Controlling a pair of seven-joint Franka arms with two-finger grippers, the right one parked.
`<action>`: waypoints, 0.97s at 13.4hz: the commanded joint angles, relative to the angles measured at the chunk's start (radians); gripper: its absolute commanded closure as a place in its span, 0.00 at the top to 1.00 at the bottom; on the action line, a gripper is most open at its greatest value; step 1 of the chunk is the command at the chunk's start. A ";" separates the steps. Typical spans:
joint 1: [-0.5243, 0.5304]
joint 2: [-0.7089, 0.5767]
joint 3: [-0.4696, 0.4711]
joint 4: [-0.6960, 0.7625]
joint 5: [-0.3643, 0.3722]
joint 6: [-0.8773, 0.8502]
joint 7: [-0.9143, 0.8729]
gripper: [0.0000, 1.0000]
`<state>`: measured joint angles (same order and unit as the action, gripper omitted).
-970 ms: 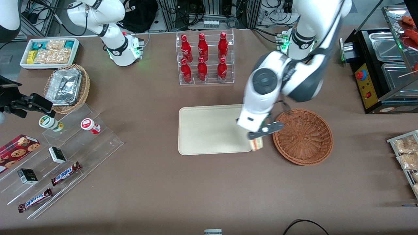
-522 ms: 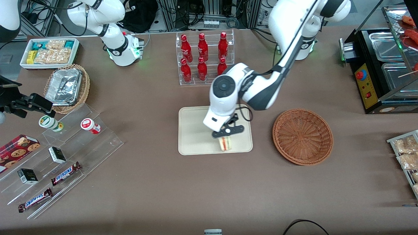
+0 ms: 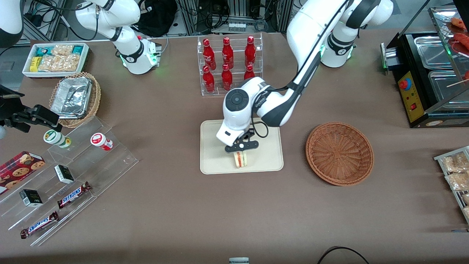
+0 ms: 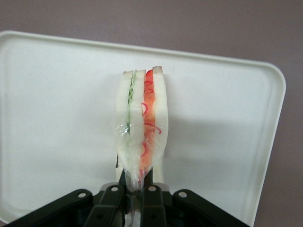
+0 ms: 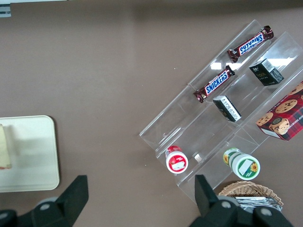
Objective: Place sandwich from basket to tray
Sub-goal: 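Lower the sandwich onto the tray and open the left gripper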
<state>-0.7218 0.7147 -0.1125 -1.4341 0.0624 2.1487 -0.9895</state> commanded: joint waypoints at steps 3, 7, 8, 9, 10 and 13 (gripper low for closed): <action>-0.034 0.019 0.008 0.020 0.022 -0.010 -0.006 0.09; -0.038 0.014 0.008 -0.012 0.060 -0.016 -0.005 0.09; -0.038 0.014 0.008 -0.014 0.060 -0.016 -0.005 0.09; -0.038 0.012 0.008 -0.025 0.062 -0.018 -0.003 0.09; -0.039 0.005 0.008 -0.046 0.062 -0.016 0.000 0.10; -0.038 0.000 0.007 -0.051 0.059 -0.016 0.012 0.42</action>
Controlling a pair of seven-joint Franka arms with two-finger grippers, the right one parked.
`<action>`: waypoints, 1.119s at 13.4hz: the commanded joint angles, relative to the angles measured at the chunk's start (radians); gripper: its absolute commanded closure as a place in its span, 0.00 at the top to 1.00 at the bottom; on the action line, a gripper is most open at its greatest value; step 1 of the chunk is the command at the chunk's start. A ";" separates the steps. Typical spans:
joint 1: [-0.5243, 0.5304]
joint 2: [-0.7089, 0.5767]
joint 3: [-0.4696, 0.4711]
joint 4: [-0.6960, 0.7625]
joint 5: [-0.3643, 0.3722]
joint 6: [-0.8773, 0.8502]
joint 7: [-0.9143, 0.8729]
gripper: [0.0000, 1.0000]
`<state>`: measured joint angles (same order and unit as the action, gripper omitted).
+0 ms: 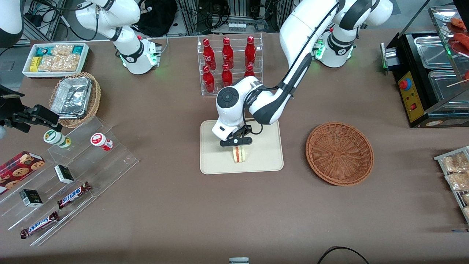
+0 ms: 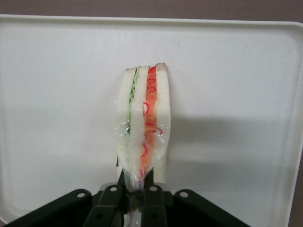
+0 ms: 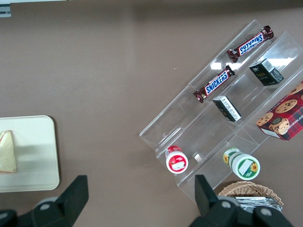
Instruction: Place sandwich from basket to tray
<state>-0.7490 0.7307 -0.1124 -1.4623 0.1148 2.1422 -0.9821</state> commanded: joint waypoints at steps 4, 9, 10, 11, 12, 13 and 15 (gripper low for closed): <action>-0.007 -0.053 0.008 -0.018 -0.003 -0.010 -0.012 1.00; 0.022 -0.203 0.013 -0.023 -0.007 -0.076 -0.052 1.00; 0.057 -0.246 0.013 -0.027 -0.007 -0.094 -0.070 1.00; 0.095 -0.282 0.013 -0.027 -0.009 -0.099 -0.085 1.00; 0.130 -0.327 0.011 -0.032 -0.010 -0.125 -0.110 1.00; 0.144 -0.365 0.013 -0.035 -0.009 -0.183 -0.122 1.00; 0.225 -0.457 0.011 -0.035 -0.009 -0.308 -0.107 1.00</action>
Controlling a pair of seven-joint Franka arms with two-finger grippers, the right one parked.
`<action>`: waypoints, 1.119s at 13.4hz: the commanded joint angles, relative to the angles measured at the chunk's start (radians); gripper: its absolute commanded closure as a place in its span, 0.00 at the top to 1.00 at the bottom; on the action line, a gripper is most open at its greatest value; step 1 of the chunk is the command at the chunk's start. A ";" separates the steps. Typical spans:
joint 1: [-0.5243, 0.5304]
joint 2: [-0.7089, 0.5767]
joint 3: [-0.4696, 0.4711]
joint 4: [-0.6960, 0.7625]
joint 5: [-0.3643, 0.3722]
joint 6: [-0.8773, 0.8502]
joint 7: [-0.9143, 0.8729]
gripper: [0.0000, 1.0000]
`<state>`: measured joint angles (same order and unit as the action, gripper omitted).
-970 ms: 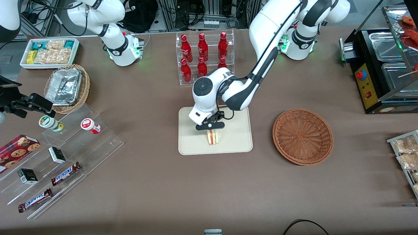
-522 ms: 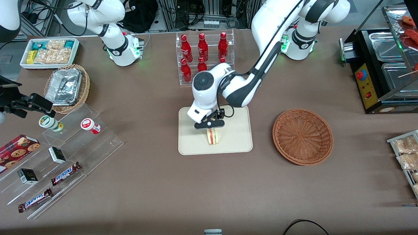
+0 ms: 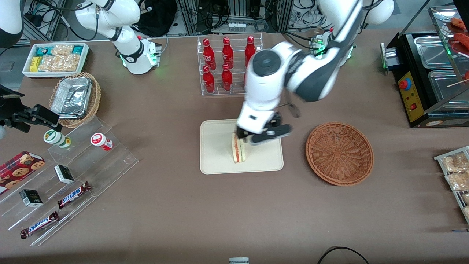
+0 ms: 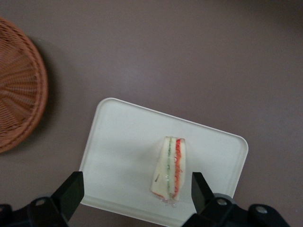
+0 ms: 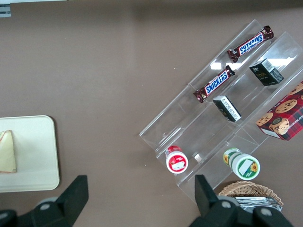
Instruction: Place sandwich from basket to tray
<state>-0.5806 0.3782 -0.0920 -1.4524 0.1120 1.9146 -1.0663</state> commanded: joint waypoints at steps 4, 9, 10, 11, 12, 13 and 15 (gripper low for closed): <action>0.212 -0.277 -0.009 -0.048 -0.006 -0.274 0.040 1.00; 0.411 -0.387 -0.009 -0.065 -0.049 -0.456 0.410 1.00; 0.450 -0.394 -0.009 -0.065 -0.061 -0.479 0.483 1.00; 0.487 -0.400 -0.009 -0.065 -0.063 -0.500 0.558 1.00; 0.510 -0.404 -0.009 -0.068 -0.063 -0.520 0.625 1.00; 0.534 -0.407 -0.009 -0.072 -0.063 -0.538 0.691 1.00; 0.580 -0.429 -0.008 -0.097 -0.064 -0.555 0.823 1.00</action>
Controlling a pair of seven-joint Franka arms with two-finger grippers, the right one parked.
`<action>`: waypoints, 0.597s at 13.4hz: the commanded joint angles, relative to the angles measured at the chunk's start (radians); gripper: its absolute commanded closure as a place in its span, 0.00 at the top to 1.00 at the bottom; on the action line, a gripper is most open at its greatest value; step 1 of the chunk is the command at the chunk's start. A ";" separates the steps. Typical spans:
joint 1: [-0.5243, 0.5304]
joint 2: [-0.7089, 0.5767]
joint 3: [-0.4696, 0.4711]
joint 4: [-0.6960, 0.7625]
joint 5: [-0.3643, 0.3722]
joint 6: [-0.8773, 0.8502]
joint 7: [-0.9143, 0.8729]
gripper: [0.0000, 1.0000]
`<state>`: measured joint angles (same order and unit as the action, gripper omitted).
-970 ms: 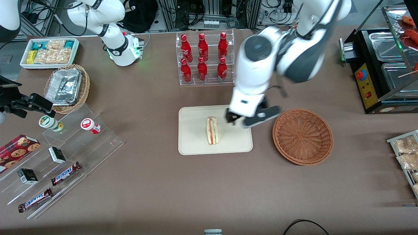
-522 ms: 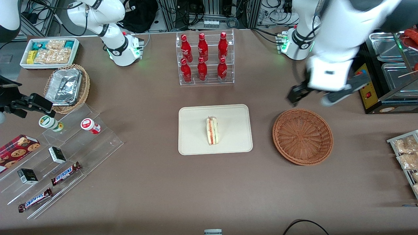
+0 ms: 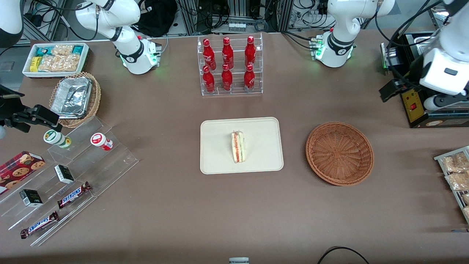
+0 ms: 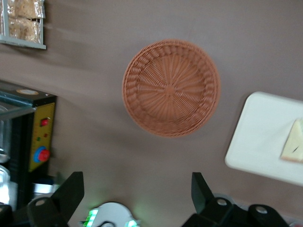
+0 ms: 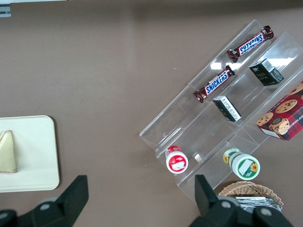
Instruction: Place sandwich from basket to tray
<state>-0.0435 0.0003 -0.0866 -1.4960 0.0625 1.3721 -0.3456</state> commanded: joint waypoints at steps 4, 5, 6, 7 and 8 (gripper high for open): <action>0.059 -0.054 -0.015 -0.055 -0.030 -0.008 0.154 1.00; 0.057 -0.027 -0.015 -0.021 -0.032 -0.007 0.157 1.00; 0.057 -0.010 -0.015 0.002 -0.032 -0.002 0.166 1.00; 0.051 0.018 -0.018 0.026 -0.026 0.007 0.168 1.00; 0.054 0.032 -0.019 0.051 -0.032 0.024 0.171 1.00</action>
<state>0.0044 -0.0154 -0.0975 -1.5153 0.0427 1.3864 -0.1965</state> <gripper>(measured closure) 0.000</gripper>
